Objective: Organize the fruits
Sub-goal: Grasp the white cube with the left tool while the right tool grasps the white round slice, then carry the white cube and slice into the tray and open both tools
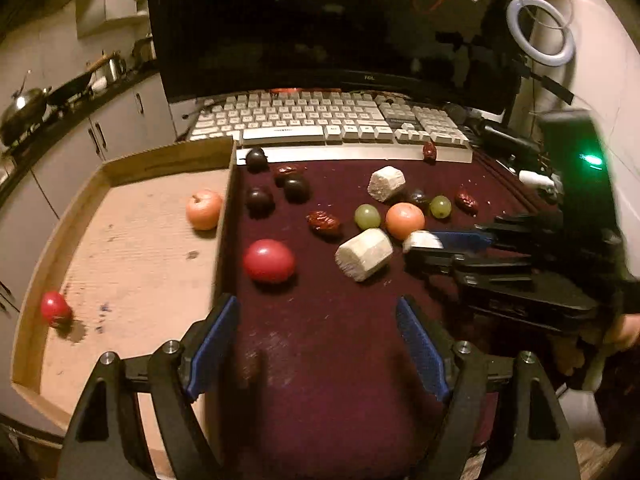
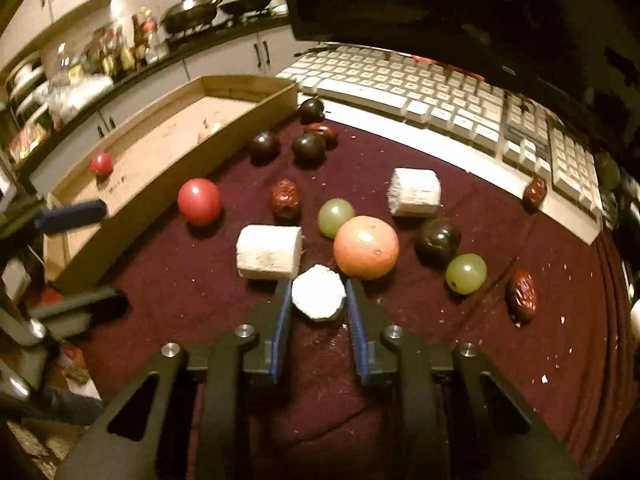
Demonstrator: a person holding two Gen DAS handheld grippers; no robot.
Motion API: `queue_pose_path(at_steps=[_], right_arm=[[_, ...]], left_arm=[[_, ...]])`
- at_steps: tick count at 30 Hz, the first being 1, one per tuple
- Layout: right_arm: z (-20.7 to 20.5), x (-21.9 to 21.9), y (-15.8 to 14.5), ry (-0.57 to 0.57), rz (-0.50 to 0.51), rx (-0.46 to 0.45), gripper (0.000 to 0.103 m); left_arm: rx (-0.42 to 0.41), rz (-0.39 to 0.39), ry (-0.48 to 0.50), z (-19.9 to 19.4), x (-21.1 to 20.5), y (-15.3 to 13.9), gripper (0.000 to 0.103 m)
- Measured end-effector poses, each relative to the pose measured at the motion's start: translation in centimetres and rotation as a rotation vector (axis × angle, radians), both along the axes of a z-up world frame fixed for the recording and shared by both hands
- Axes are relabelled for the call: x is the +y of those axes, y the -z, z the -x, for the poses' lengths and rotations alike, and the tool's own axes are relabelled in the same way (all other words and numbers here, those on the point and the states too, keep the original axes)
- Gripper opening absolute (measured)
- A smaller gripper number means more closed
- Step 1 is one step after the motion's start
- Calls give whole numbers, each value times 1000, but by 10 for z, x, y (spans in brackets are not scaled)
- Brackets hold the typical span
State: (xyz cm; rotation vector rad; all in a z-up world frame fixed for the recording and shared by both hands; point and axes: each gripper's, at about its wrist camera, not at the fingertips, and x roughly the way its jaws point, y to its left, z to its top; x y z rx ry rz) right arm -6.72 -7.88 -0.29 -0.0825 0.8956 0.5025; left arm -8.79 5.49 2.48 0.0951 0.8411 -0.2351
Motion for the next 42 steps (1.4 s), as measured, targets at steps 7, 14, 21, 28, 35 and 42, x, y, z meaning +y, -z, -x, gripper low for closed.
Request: queue_pose_path(at_steps=[7, 14, 21, 28, 35, 42], right_arm=[[13, -57, -18, 89, -142, -8, 29], [15, -77, -15, 125, -208, -8, 29], [12, -84, -5, 117, -273, 12, 29], [12, -84, -3, 102, -311, 23, 29], [13, -71, -9, 94, -292, 9, 29], [17, -43, -28, 61, -257, -25, 29]], left_arm=[[-5, -58, 28, -24, -33, -1, 81], [81, -92, -2, -49, -44, 27, 66], [93, -82, 14, -55, -48, 32, 45], [76, -63, 30, -52, -48, 32, 41], [44, -33, 24, -31, -38, 17, 41], [-67, 25, -46, 8, 4, -24, 41]])
